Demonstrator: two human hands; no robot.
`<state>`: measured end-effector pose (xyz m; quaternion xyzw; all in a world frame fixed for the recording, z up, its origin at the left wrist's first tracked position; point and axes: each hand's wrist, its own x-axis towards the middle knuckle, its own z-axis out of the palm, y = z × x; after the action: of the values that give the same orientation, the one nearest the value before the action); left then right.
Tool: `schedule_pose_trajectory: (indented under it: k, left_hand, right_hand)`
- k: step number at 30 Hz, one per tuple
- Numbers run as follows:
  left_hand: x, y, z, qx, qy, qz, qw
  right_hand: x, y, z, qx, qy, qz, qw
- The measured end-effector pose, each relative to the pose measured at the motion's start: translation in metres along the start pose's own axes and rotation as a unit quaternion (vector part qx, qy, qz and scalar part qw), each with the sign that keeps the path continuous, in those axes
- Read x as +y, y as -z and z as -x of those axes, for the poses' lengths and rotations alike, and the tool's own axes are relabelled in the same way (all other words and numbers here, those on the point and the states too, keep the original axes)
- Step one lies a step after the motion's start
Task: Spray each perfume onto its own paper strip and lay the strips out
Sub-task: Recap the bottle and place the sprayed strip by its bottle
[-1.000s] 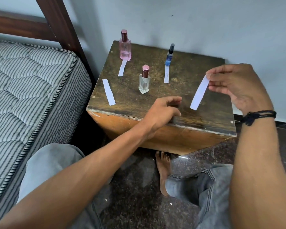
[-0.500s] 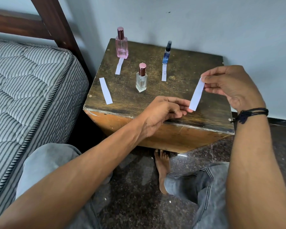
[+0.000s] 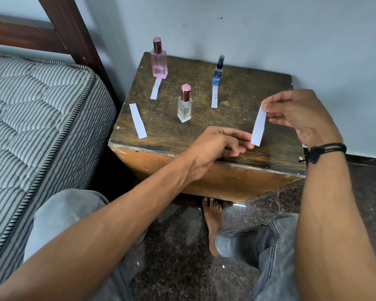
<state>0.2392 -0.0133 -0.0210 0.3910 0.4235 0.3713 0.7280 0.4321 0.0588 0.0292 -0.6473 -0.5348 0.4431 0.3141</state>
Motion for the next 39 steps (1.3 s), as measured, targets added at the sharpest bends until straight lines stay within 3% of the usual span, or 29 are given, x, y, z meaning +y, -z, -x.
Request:
schedule_pose_trajectory:
  k: [20, 29, 39]
  left_hand:
    - [0.008, -0.035, -0.059, 0.077, 0.006, -0.259, 0.963]
    - [0.015, -0.039, -0.078, 0.167, -0.080, -0.368, 0.911]
    - [0.005, -0.025, -0.100, 0.036, -0.142, -0.532, 0.834]
  right_hand:
    - [0.028, 0.032, -0.057, 0.037, 0.063, 0.011, 0.997]
    - [0.041, 0.037, -0.096, 0.034, 0.065, 0.046, 0.996]
    - [0.047, 0.027, -0.129, 0.052, 0.098, 0.088, 0.990]
